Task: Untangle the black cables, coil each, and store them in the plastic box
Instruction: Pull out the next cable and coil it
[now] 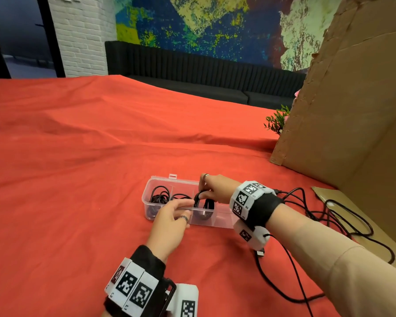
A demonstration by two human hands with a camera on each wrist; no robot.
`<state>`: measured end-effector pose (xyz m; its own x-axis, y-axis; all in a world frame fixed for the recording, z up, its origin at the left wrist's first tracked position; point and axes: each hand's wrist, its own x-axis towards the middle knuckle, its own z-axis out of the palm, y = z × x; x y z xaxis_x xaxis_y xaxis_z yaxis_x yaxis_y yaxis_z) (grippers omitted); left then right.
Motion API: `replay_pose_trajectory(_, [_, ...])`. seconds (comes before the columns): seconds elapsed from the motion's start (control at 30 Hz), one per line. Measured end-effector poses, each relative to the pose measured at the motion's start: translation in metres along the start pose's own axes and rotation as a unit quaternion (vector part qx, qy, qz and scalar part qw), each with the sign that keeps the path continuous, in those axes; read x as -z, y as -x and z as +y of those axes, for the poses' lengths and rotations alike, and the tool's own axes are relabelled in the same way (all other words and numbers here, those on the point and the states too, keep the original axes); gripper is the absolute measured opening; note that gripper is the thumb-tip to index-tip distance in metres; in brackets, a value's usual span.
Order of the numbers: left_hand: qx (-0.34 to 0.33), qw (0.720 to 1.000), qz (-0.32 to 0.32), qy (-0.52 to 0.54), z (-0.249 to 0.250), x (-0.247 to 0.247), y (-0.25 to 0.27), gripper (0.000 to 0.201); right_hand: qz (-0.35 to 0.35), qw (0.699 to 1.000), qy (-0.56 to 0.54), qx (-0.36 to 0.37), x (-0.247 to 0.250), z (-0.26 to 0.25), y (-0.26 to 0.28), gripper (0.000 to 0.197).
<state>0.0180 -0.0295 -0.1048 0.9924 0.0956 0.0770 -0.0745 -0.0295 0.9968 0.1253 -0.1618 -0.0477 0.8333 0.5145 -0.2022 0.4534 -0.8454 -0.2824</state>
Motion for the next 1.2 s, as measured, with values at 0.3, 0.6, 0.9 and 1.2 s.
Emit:
replay_pose_trajectory(0.3, [0.002,1.000,-0.002,0.006,0.001,0.001,0.003,0.035,0.125,0.987,0.097,-0.013,-0.024,-0.008,0.005,0.021])
replay_pose_trajectory(0.6, [0.004,1.000,0.001,0.011,0.001,0.002,0.002,0.036,-0.014,0.990,0.142,-0.018,-0.012,-0.013,0.011,0.032])
replay_pose_trajectory(0.9, [0.005,1.000,-0.004,0.008,0.001,0.003,0.004,0.036,-0.009,0.980,0.197,-0.007,-0.010,-0.004,0.019,0.023])
replay_pose_trajectory(1.2, [0.005,1.000,-0.005,0.005,0.000,0.004,0.002,0.036,-0.072,0.990,0.117,-0.009,-0.006,-0.001,0.021,0.029])
